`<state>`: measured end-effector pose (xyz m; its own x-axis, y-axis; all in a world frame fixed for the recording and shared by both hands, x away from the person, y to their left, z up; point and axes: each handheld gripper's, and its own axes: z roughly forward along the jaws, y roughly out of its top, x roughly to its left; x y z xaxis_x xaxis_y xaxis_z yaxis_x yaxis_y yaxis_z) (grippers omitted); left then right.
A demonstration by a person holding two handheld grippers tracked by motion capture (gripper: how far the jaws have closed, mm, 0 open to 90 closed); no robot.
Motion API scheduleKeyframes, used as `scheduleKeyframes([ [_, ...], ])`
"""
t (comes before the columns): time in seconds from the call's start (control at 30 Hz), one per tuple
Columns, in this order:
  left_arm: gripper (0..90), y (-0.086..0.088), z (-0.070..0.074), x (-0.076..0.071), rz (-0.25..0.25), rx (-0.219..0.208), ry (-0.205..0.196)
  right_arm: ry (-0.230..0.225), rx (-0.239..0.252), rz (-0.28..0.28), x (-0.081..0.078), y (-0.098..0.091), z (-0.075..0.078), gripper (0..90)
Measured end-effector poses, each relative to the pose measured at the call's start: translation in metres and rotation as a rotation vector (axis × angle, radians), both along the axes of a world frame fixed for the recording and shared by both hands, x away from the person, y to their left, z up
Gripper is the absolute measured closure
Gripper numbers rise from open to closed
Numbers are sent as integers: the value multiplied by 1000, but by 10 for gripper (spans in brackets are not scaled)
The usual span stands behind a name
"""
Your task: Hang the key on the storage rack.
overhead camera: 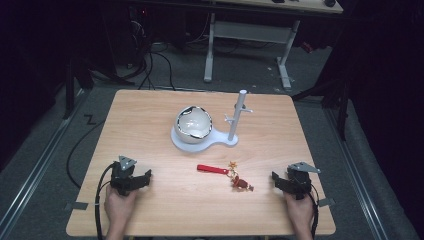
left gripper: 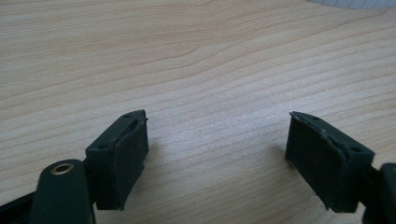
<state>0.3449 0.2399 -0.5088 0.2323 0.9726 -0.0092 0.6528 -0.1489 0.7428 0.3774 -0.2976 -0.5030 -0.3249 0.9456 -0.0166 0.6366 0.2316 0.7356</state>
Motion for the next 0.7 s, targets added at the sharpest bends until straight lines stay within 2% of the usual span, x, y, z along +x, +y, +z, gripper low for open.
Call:
scheduleKeyframes([
  [0.7, 218, 0, 0, 0, -1, -2, 0, 0, -1, 7, -1, 0, 0, 326],
])
